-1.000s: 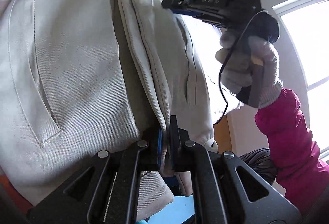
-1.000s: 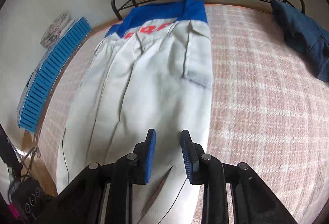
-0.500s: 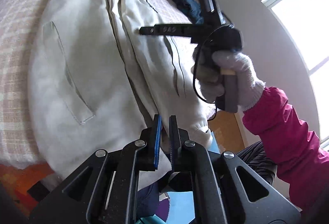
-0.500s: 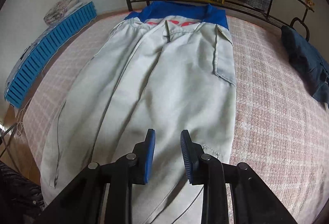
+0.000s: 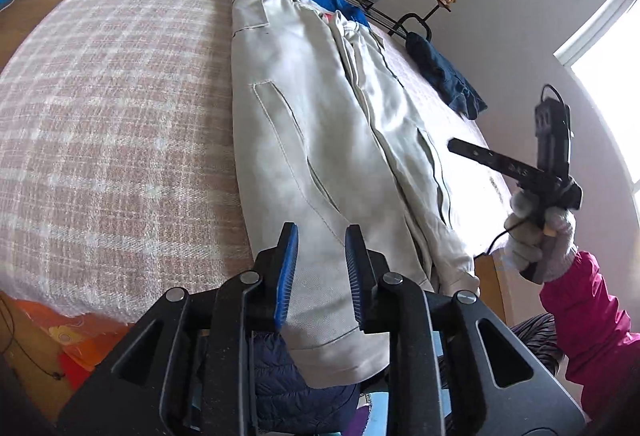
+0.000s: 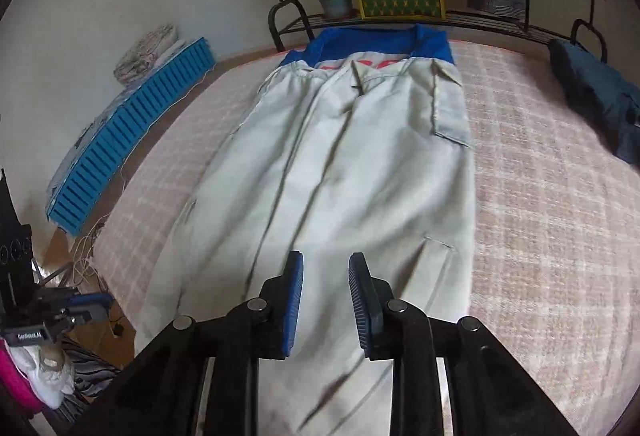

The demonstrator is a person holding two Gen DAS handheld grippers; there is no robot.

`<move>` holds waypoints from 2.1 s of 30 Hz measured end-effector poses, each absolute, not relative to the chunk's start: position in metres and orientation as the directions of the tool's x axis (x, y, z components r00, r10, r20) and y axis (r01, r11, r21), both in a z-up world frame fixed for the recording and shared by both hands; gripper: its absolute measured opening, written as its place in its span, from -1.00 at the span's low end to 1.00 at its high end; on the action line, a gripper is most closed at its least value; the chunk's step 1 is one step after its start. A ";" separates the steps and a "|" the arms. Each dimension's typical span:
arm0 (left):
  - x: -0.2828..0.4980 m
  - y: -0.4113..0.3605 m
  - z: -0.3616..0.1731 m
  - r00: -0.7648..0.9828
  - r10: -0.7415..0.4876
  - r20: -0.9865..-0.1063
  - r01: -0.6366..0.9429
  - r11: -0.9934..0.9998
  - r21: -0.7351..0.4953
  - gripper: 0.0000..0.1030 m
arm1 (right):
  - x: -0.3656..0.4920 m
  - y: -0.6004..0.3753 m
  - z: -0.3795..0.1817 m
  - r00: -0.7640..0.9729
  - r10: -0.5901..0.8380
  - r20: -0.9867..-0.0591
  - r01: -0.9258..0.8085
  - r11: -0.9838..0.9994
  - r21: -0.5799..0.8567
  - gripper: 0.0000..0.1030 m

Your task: Fold large clothes

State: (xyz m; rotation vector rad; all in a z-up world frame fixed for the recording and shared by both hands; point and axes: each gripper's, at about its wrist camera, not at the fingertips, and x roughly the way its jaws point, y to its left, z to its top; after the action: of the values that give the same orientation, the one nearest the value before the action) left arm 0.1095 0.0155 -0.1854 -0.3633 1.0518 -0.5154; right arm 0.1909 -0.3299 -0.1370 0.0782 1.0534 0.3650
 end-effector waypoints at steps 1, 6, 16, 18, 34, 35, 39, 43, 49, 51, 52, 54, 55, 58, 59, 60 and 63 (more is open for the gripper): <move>0.111 0.013 -0.190 0.386 -0.568 -0.726 0.232 0.822 -0.520 -0.55 | 0.182 -0.340 -0.138 0.433 0.320 -0.843 -0.248 0.941 0.230 -0.48; 0.113 -0.006 -0.207 0.342 -0.568 -0.749 0.283 0.822 -0.494 -0.55 | 0.150 -0.361 -0.154 0.421 0.291 -0.859 -0.241 0.949 0.203 -0.48; 0.112 0.016 -0.215 0.316 -0.581 -0.750 0.194 0.813 -0.548 -0.06 | 0.118 -0.388 -0.164 0.385 0.376 -0.843 -0.194 0.926 0.324 -0.02; 0.112 0.035 -0.219 0.312 -0.613 -0.726 0.111 0.782 -0.613 -0.01 | 0.114 -0.405 -0.162 0.374 0.456 -0.807 -0.172 0.890 0.423 0.27; 0.104 0.043 -0.247 0.226 -0.719 -0.657 0.012 0.676 -0.737 0.04 | 0.120 -0.413 -0.205 0.191 0.752 -0.631 -0.109 0.655 0.747 0.23; 0.103 0.041 -0.247 0.219 -0.718 -0.661 0.014 0.679 -0.734 0.04 | 0.118 -0.413 -0.204 0.191 0.754 -0.629 -0.104 0.652 0.751 0.23; 0.091 0.037 -0.249 0.182 -0.714 -0.676 0.033 0.692 -0.722 0.04 | 0.107 -0.426 -0.208 0.166 0.773 -0.612 -0.048 0.626 0.778 0.15; 0.081 0.031 -0.247 0.189 -0.690 -0.698 0.052 0.717 -0.695 0.04 | 0.086 -0.430 -0.196 0.173 0.702 -0.691 -0.087 0.709 0.699 -0.03; 0.078 0.015 -0.197 0.270 -0.668 -0.694 0.198 0.743 -0.639 0.04 | 0.054 -0.410 -0.172 0.180 0.518 -0.836 -0.323 0.834 0.447 -0.30; 0.080 0.007 -0.183 0.281 -0.671 -0.687 0.235 0.742 -0.628 0.04 | 0.038 -0.401 -0.165 0.195 0.448 -0.873 -0.418 0.843 0.339 -0.30; 0.083 0.002 -0.177 0.278 -0.676 -0.682 0.250 0.737 -0.628 0.04 | 0.029 -0.397 -0.164 0.201 0.408 -0.890 -0.469 0.838 0.278 -0.30; 0.091 -0.011 -0.171 0.262 -0.685 -0.679 0.275 0.728 -0.628 0.04 | 0.018 -0.386 -0.169 0.210 0.343 -0.915 -0.545 0.818 0.181 -0.31; 0.096 -0.019 -0.169 0.256 -0.685 -0.682 0.283 0.727 -0.625 0.04 | 0.012 -0.384 -0.171 0.223 0.321 -0.921 -0.564 0.813 0.147 -0.33; 0.110 -0.048 -0.167 0.210 -0.703 -0.680 0.315 0.707 -0.633 0.04 | 0.007 -0.382 -0.179 0.278 0.290 -0.916 -0.581 0.810 0.080 -0.35; 0.115 -0.059 -0.167 0.185 -0.709 -0.680 0.329 0.697 -0.637 0.04 | 0.010 -0.383 -0.181 0.287 0.299 -0.910 -0.580 0.811 0.084 -0.35; 0.119 -0.070 -0.168 0.172 -0.711 -0.682 0.345 0.692 -0.635 0.04 | 0.014 -0.383 -0.184 0.292 0.310 -0.905 -0.576 0.812 0.093 -0.35; 0.129 -0.107 -0.171 0.140 -0.702 -0.698 0.389 0.688 -0.613 0.04 | 0.017 -0.374 -0.188 0.290 0.315 -0.904 -0.587 0.805 0.092 -0.37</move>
State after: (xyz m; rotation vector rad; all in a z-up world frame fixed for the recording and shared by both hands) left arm 0.1291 -0.1069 -0.1707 -0.3164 1.1897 -0.8067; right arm 0.0168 -0.3739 -0.1883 -0.2787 1.1261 0.6117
